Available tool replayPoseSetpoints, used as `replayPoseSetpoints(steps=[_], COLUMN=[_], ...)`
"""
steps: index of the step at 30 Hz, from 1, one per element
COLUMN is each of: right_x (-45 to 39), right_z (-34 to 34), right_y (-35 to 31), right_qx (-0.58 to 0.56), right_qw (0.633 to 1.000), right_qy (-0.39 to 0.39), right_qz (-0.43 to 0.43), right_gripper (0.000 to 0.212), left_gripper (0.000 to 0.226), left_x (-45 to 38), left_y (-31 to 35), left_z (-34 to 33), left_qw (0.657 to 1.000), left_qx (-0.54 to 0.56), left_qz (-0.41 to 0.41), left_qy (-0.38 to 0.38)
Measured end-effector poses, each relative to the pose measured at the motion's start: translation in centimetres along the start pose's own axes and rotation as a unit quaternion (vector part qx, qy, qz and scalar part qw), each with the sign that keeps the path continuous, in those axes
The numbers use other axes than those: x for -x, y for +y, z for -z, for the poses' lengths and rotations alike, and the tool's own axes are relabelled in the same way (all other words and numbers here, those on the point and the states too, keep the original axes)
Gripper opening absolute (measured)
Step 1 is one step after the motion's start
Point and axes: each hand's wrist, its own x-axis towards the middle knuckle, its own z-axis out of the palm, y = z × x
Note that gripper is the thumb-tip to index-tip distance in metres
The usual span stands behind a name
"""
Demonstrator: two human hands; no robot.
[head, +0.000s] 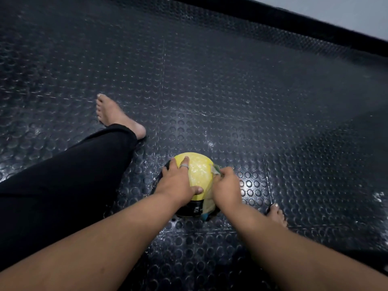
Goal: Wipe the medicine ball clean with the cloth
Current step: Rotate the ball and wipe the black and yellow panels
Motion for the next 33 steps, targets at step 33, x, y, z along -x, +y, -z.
replayPoseSetpoints(steps=[33], right_x=[-2.3], right_z=[2.6], right_y=[-1.3], right_qx=[0.181], right_qw=[0.977], right_qy=[-0.109], right_qz=[0.025], right_gripper=[0.021], left_gripper=[0.109], left_x=[-1.8], left_y=[-2.1], left_z=[0.8], left_qw=[0.999], left_qx=[0.028], left_qz=[-0.02], left_qy=[-0.022])
